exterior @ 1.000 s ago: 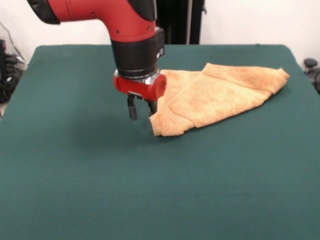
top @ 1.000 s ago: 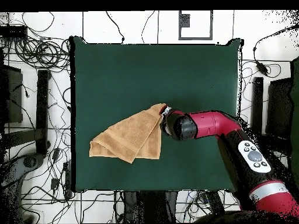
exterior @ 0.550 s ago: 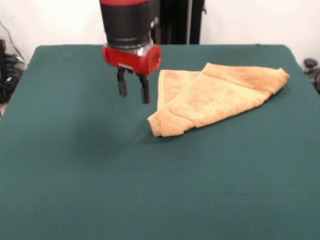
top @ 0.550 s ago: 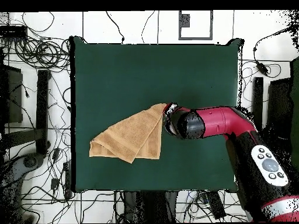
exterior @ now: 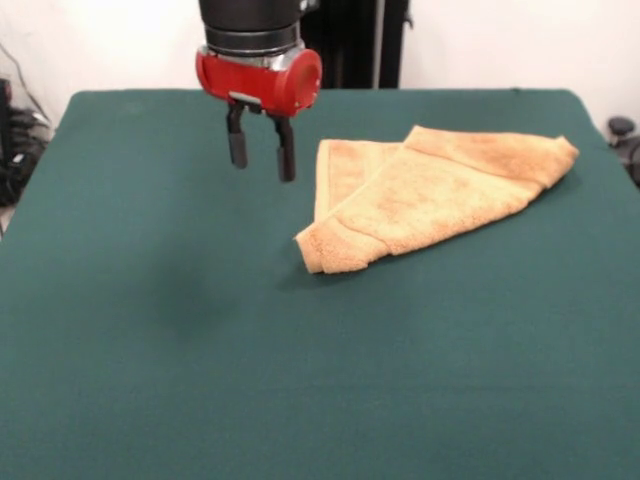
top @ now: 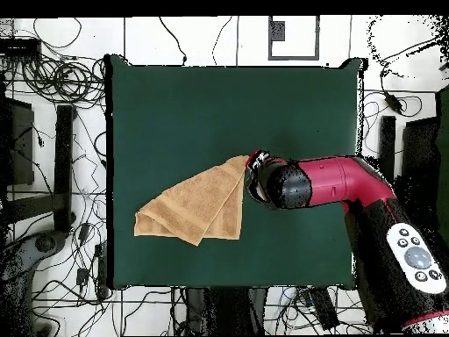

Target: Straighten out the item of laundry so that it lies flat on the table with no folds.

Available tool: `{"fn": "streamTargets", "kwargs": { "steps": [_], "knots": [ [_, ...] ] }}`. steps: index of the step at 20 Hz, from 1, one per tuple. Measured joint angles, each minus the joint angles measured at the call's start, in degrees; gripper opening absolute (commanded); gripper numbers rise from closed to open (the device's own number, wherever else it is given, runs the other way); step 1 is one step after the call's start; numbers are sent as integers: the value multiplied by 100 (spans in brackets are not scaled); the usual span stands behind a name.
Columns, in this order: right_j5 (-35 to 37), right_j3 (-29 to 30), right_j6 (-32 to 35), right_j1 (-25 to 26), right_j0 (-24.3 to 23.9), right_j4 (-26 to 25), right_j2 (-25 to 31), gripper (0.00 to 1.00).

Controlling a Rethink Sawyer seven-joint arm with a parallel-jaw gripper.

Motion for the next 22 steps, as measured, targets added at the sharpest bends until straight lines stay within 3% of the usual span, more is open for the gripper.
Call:
{"fn": "streamTargets", "kwargs": {
  "steps": [22],
  "knots": [
    [0,11,0,45,527,-1,1,100]
  ]
}}
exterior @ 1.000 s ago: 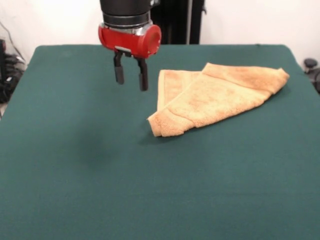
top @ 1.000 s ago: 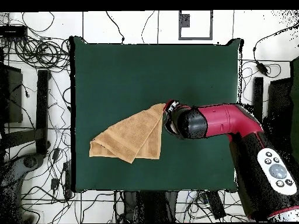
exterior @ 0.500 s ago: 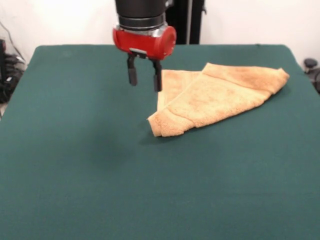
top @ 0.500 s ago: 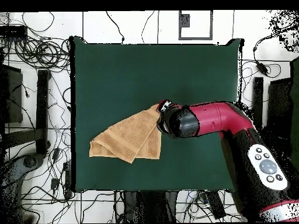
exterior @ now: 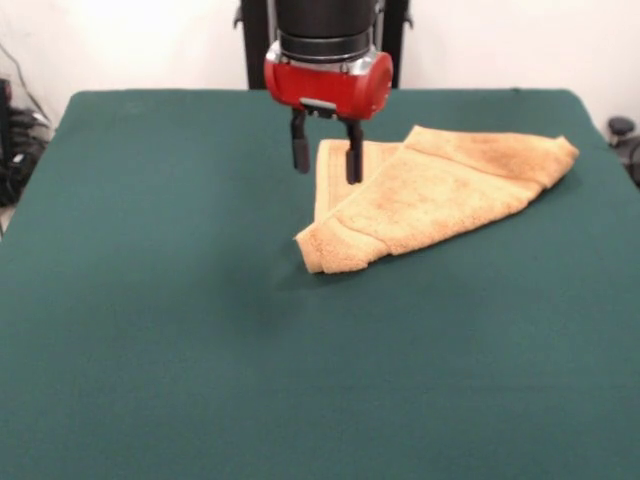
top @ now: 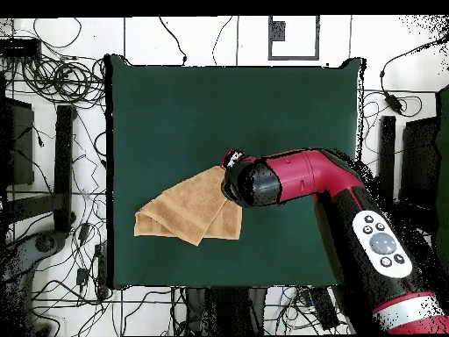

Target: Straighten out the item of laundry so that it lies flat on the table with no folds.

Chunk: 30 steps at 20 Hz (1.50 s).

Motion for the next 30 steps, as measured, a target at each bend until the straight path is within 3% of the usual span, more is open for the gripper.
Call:
{"fn": "streamTargets", "kwargs": {
  "steps": [12,30],
  "knots": [
    [-229,-2,0,366,10,-32,-111,100],
    [-663,-7,0,984,264,-633,-455,100]
  ]
}}
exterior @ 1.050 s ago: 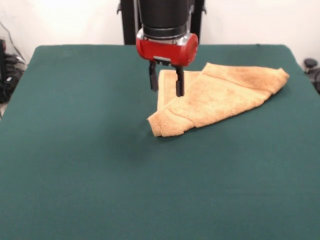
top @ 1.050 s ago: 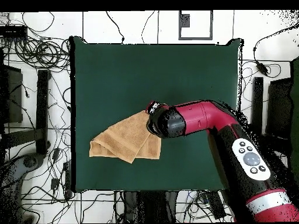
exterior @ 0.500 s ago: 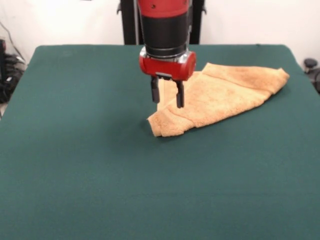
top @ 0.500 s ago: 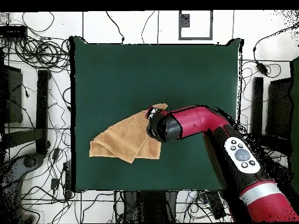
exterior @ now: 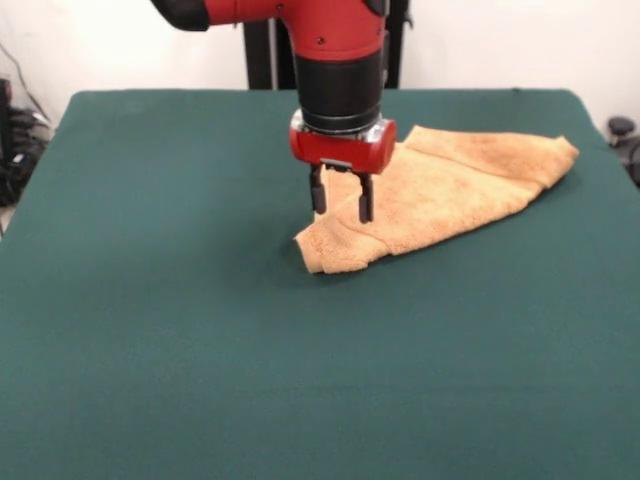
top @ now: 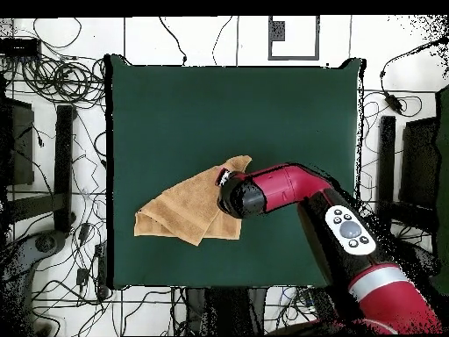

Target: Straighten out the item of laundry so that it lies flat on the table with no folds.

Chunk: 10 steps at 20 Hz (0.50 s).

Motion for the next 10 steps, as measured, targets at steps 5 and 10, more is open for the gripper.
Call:
{"fn": "streamTargets", "kwargs": {
  "steps": [5,10],
  "knots": [
    [-1,-1,0,-9,127,-8,-84,100],
    [-21,-1,0,-14,161,-8,-99,100]
  ]
}}
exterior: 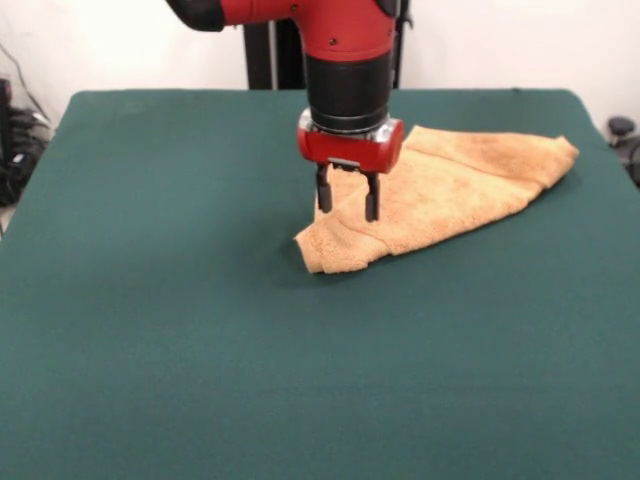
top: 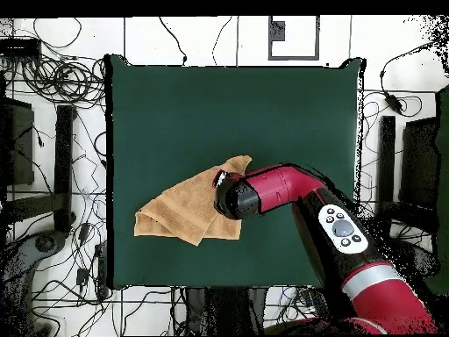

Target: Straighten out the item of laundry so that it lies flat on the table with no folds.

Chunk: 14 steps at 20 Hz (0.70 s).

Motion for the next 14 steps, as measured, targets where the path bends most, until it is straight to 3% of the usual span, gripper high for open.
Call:
{"fn": "streamTargets", "kwargs": {
  "steps": [14],
  "knots": [
    [-115,-66,0,275,-1,1,-200,100]
  ]
}}
